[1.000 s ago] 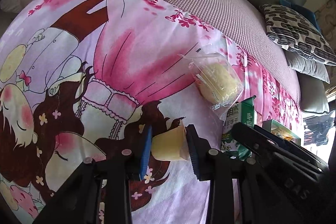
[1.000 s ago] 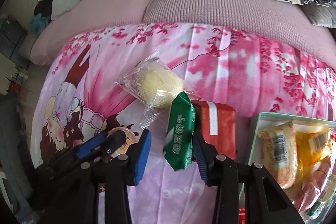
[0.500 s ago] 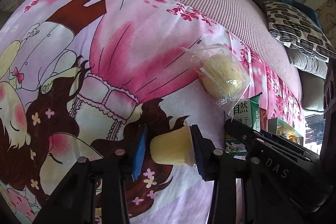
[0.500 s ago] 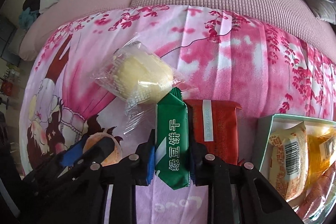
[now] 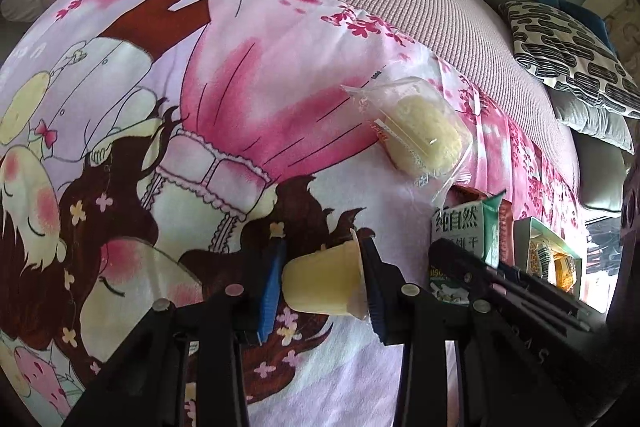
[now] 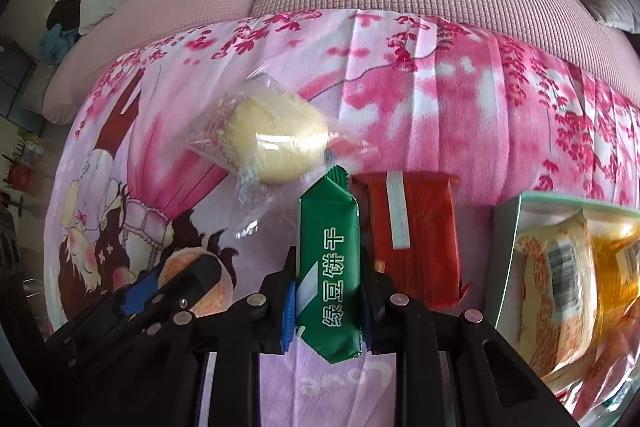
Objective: Organize snacks
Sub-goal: 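Lift both held snacks and carry them over the tray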
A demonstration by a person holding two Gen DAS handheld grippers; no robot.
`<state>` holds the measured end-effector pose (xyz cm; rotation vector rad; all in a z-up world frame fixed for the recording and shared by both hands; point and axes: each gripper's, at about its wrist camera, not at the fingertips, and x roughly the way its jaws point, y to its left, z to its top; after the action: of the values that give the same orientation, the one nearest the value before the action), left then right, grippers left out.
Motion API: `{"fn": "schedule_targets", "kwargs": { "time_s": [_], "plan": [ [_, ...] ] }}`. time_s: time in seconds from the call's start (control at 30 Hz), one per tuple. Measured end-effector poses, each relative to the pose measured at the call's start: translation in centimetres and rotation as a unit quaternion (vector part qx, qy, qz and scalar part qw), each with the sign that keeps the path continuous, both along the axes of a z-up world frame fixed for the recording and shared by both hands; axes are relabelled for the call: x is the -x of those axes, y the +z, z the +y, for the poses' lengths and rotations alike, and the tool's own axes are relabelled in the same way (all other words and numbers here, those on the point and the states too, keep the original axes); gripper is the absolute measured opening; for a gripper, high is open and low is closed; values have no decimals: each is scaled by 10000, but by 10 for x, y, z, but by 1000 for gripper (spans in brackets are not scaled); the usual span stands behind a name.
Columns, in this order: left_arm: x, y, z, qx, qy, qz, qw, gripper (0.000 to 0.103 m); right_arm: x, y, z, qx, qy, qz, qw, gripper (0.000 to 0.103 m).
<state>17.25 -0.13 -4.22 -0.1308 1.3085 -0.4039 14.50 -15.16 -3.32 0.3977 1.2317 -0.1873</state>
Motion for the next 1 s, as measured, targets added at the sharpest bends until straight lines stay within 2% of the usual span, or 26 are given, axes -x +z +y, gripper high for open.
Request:
{"fn": "schedule_targets", "kwargs": {
  "time_s": [0.4,0.7,1.0],
  "plan": [
    [24,10,19,-106,151,69,9998,39,48,7,13,-165,-229,-360,9990,26],
    [42,40,12,51,103,-268,9996,39,93,34,10,-185,-637,-876,9939,26],
    [58,64,-7,179,-148,-576,9981,39,132,53,-8,-81,-1070,-1063,9885,26]
  ]
}}
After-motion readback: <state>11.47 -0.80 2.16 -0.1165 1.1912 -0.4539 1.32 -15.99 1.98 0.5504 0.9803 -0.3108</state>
